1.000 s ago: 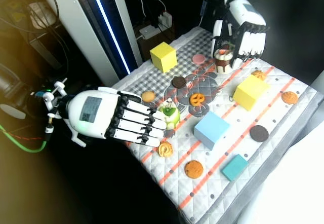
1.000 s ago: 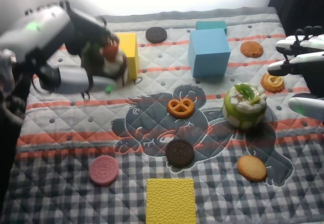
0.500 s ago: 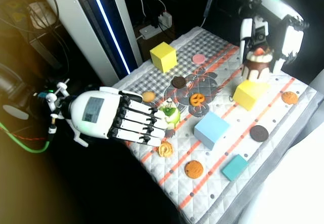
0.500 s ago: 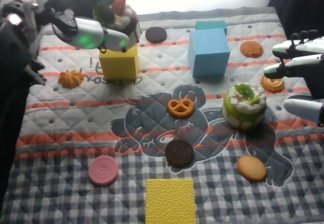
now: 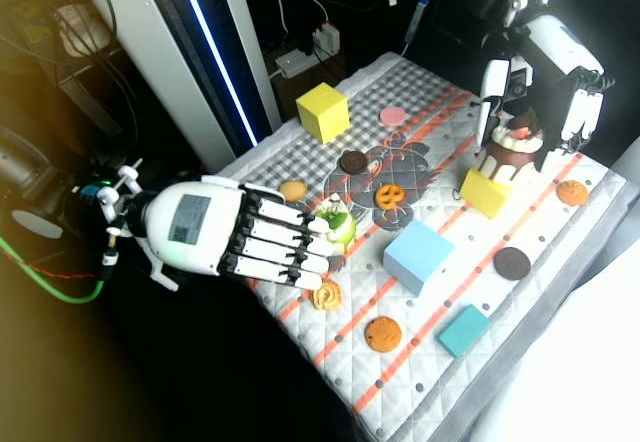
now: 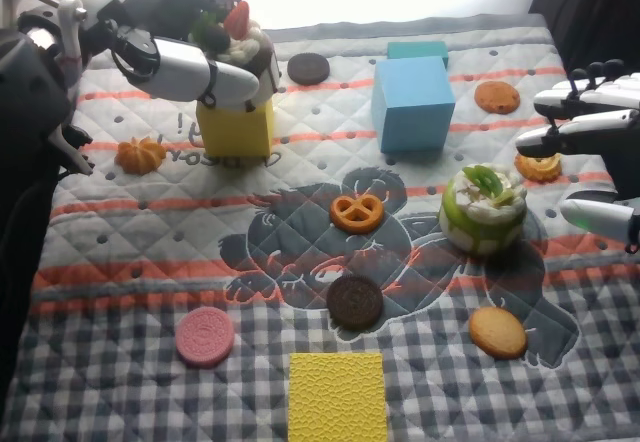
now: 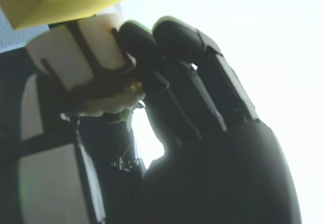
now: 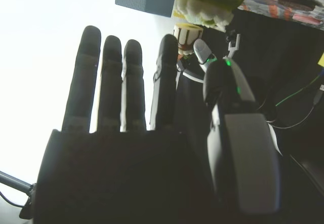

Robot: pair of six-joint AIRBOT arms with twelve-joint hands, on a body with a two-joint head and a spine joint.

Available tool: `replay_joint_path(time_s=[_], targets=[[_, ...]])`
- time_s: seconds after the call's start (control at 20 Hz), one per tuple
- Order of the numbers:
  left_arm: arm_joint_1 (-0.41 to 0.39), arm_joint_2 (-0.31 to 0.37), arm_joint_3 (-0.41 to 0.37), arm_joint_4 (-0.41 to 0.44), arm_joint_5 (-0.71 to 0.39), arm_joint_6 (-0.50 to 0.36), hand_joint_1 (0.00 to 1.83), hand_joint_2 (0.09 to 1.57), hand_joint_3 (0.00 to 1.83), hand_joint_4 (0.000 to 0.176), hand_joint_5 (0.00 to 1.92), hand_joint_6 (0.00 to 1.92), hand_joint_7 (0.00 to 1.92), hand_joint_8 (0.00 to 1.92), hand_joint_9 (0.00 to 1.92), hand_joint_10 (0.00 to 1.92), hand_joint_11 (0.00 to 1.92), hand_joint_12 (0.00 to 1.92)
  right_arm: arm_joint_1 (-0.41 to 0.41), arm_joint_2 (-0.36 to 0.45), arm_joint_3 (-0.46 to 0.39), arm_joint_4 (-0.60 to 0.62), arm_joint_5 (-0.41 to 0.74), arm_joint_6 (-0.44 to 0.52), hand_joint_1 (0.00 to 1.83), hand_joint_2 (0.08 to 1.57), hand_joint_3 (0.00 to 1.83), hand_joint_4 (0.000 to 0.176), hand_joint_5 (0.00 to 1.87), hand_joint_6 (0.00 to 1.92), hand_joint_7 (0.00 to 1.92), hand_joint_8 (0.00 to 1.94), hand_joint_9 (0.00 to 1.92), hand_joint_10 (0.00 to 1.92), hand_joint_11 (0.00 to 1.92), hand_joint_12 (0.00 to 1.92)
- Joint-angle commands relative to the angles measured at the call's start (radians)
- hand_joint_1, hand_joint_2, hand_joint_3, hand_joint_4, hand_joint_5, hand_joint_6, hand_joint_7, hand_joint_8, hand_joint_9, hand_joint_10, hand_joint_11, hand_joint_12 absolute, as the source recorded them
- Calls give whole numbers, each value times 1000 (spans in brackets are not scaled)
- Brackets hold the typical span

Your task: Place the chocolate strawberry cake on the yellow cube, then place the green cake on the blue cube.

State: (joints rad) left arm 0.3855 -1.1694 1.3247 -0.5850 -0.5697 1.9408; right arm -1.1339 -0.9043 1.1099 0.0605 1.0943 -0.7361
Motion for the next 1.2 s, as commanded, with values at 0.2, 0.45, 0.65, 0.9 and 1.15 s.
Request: replay_joint_path(time_s=[0.2, 0.45, 0.65, 0.9, 1.15], targets=[[-14, 5, 14, 13, -95, -8, 1097, 1036, 0, 79, 1152, 688, 1323, 0, 993, 798, 737, 1435, 13, -4, 5, 17, 119, 3, 534, 1282, 1, 71, 641, 1, 407, 2, 391, 5, 409, 88], [-9, 0, 15, 13, -85, -8, 1005, 924, 0, 0, 1055, 79, 1353, 4, 1066, 784, 759, 1476, 13, -7, 4, 17, 119, 4, 479, 1273, 0, 87, 650, 3, 412, 1, 409, 6, 434, 93], [-5, 0, 13, 13, -76, -8, 957, 878, 0, 0, 902, 0, 1243, 0, 971, 727, 605, 1436, 13, -8, 4, 17, 119, 5, 464, 1270, 0, 103, 653, 3, 411, 1, 410, 5, 433, 91], [-1, 0, 9, 13, -73, -8, 811, 849, 3, 20, 609, 0, 875, 0, 705, 700, 248, 1523, 13, -8, 4, 17, 119, 6, 497, 1282, 2, 104, 642, 0, 417, 3, 410, 4, 429, 88], [4, 3, 0, 14, -79, -7, 800, 829, 0, 50, 499, 0, 722, 0, 658, 545, 234, 1425, 11, -8, 4, 17, 119, 9, 532, 1285, 0, 110, 636, 3, 401, 1, 381, 0, 396, 73]])
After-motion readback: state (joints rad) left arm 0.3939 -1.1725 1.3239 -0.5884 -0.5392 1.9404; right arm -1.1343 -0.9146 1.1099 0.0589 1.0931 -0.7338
